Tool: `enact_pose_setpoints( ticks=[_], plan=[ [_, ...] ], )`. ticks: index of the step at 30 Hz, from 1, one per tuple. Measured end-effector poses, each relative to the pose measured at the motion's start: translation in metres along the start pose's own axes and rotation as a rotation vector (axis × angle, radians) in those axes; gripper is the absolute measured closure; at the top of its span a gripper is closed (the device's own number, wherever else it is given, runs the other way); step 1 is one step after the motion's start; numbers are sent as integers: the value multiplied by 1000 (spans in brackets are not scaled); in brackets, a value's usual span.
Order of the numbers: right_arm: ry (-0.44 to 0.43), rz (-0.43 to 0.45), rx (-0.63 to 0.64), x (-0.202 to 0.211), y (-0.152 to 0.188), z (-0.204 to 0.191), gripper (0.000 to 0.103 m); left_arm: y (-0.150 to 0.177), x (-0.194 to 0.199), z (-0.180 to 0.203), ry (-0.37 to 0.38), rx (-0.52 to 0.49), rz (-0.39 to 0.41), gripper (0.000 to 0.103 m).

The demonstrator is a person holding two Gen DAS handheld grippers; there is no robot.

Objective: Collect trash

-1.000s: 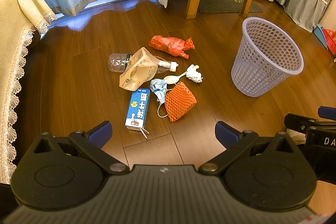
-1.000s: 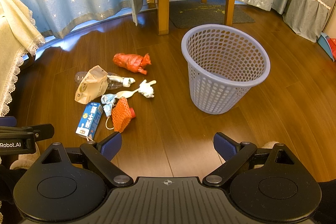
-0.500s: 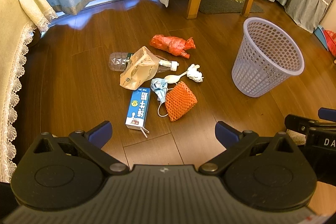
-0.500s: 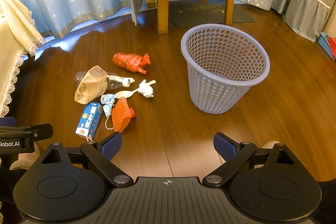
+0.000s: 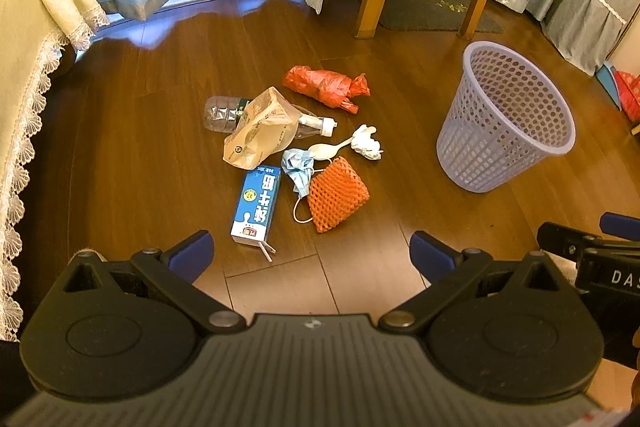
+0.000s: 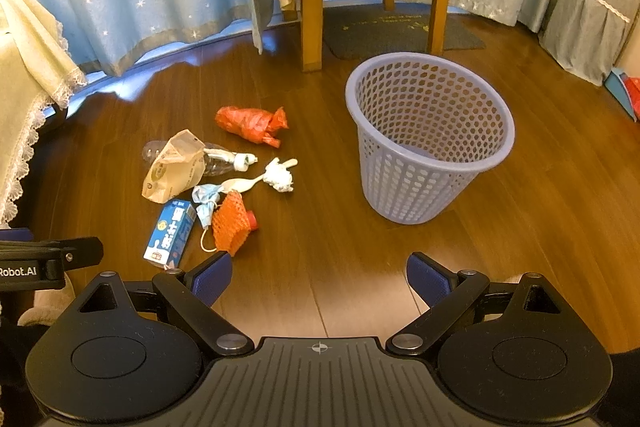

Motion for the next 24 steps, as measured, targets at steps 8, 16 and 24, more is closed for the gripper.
enact_pose_setpoints(
  ticks=[8,16,24],
  plan=[
    [15,32,68,3,-9,-1,11,-5,-1,-2,1,5,8,1],
    [55,83,107,3,-27,11,11,-16,-5,-12,-20,9,19,1],
    [92,119,228,-5,-49,17,11,-30,-6,-16,2,-31,34,1]
  ],
)
Point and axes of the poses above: each gripper's, at about its wrist camera, not at the fingertips, and x roughly against the way its jaws point, z to its right, y to its underside, the point moved 3 cm from there along -x, roughly the way its jaws point, and after that the axes turned 11 degrees about -z, right-handed, at the moved point
